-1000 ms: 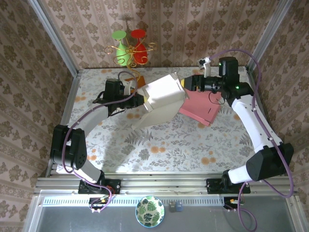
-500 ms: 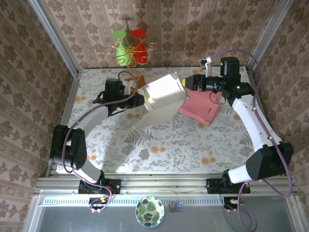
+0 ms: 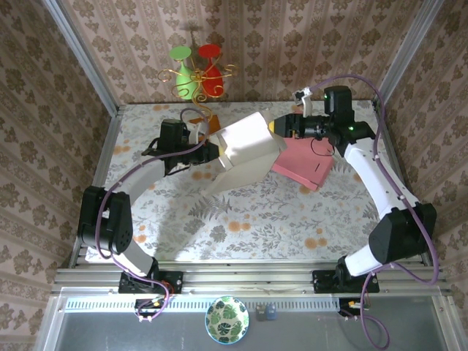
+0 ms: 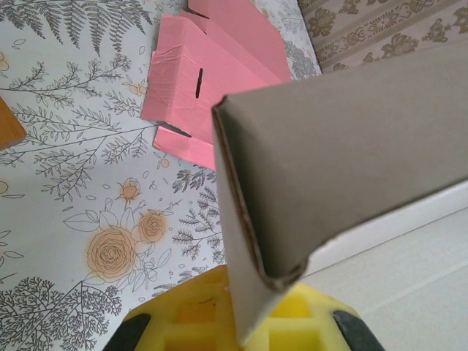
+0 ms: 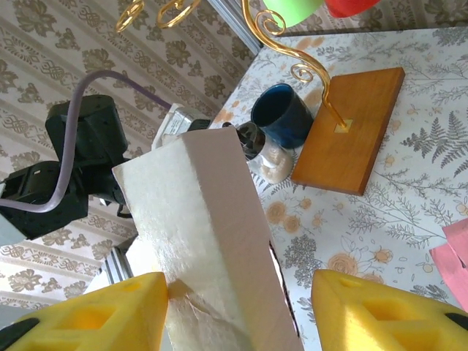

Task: Fold the paper box

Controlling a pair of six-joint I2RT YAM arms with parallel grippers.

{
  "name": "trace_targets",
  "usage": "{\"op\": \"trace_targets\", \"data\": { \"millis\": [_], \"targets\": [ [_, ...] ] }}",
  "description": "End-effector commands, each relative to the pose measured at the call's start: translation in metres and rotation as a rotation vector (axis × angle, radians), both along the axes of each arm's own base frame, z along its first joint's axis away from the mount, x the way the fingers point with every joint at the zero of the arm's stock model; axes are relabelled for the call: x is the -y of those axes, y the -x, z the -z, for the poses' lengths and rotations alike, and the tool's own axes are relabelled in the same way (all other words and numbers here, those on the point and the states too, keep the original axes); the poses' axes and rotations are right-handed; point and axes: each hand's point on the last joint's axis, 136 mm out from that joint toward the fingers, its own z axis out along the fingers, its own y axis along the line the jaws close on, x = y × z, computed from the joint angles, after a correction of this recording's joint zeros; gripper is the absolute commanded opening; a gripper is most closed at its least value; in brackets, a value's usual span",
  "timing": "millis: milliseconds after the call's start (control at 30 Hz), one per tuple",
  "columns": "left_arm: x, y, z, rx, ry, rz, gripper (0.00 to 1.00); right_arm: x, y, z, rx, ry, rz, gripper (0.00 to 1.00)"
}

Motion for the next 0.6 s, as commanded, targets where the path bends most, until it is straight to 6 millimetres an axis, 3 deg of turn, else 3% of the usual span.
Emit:
{"op": "trace_targets", "data": {
  "millis": [0, 567],
  "targets": [
    [0.005, -0.001, -0.016, 0.034, 0.023, 0.026, 0.00, 0.001, -0.004, -0.006, 0.039, 0.042, 0.010, 0.54],
    [0.008, 0.002, -0.019, 0.051, 0.015, 0.042, 0.00, 0.005, -0.008, 0.011, 0.079, 0.211, 0.054, 0.44]
  ]
}}
